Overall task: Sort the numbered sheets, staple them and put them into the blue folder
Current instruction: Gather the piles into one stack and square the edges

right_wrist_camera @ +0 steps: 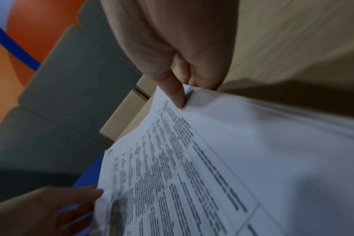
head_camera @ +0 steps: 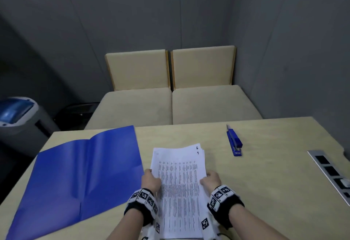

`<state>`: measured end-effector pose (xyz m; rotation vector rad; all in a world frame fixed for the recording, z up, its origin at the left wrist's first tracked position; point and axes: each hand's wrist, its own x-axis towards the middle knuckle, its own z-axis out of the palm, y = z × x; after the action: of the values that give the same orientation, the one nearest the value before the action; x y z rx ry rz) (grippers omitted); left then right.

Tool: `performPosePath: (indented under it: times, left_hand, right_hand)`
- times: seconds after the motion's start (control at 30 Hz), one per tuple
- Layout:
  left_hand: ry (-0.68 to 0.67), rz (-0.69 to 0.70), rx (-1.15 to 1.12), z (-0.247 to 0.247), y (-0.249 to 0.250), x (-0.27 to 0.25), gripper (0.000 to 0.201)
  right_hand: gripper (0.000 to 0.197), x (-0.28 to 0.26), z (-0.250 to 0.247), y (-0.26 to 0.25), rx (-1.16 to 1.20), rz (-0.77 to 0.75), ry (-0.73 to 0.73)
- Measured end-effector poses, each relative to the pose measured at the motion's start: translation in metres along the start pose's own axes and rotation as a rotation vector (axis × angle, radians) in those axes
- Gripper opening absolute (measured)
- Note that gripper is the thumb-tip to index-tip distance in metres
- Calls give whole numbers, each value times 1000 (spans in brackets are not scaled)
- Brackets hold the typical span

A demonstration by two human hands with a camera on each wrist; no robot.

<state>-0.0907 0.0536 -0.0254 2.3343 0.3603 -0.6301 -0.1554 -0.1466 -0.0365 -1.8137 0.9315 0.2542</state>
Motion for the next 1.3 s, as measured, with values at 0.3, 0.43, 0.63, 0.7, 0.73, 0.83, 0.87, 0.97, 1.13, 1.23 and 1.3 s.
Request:
performPosePath:
  times: [0.3,0.43,0.63,0.7,0.73,0.83,0.87,0.97,1.13,1.23,1.3]
  left_hand:
    - [-10,-143,248,4,-1,20,56]
    - [-46,-206,212,2,-1,22,58]
    - [-134,-188,144,-1,-7,29,54]
    - [-170,-177,117,-2,-11,30,52]
    - [-177,-177,99,-1,-12,32,51]
    - [-189,-148,68,-1,-16,34,48]
    - [-195,-136,63,2,-19,37,48]
    - [-200,-71,44,9,-26,43,38]
    - [-202,-9,29,-1,-33,18,6]
    - [-198,43,-169,-10,-30,8,60]
    - [-263,113,-464,-26,-13,-6,53]
  right_hand:
    - [34,13,17,9,-277,182,97]
    - [38,21,26,9,-280,278,51]
    - [45,15,13,-2,-164,314,-86]
    - [44,13,7,-2,-169,330,-129]
    - [42,12,5,0,-181,329,-128]
    - [40,8,4,6,-147,342,-67]
    - [35,8,5,9,-113,340,-50]
    - [35,3,5,10,14,354,-25]
    - [22,-23,-11,10,83,60,-93]
    - [39,-44,-29,1,342,-100,-157]
    - [39,-54,-44,-10,476,-171,-210]
